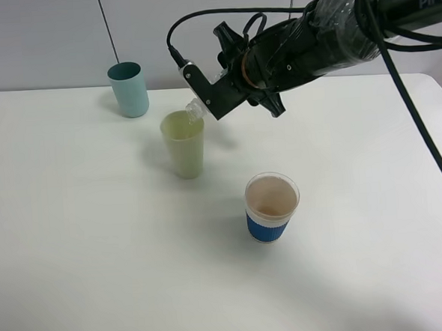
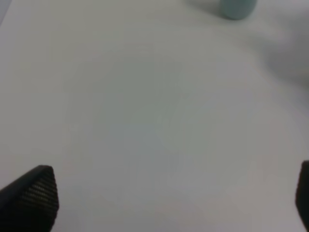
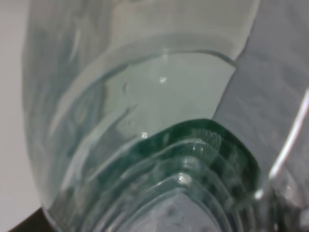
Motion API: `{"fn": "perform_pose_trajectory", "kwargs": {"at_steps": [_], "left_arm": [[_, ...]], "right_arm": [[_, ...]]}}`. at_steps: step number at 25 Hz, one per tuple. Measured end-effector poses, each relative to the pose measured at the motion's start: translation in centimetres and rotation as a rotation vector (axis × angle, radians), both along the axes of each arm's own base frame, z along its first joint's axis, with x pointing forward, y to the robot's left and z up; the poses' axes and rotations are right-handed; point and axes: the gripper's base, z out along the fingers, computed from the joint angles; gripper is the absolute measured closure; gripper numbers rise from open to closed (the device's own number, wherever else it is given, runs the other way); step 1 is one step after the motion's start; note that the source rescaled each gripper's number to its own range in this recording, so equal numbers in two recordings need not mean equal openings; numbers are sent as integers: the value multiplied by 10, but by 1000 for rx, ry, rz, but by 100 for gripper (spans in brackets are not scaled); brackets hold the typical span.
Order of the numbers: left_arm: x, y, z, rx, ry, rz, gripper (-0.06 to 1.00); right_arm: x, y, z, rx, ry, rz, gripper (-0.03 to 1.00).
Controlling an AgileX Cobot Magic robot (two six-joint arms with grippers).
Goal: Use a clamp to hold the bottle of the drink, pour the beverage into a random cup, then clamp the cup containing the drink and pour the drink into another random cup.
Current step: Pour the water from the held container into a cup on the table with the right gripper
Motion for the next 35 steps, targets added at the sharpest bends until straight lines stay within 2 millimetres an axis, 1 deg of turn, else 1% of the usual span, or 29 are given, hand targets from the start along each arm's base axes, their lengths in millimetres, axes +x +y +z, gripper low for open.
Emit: {"fn": "perform_pose_trajectory", "kwargs": {"at_steps": [11, 18, 35], "left_arm": [[0, 0, 0, 0, 0, 0, -6], [0, 0, 0, 0, 0, 0, -6], [0, 0, 0, 0, 0, 0, -6]], "right_arm": [[-2, 2, 2, 1, -5, 7, 97], [-2, 0, 11, 4, -26, -8, 97], [-2, 1, 12, -29, -52, 13, 97]]}}
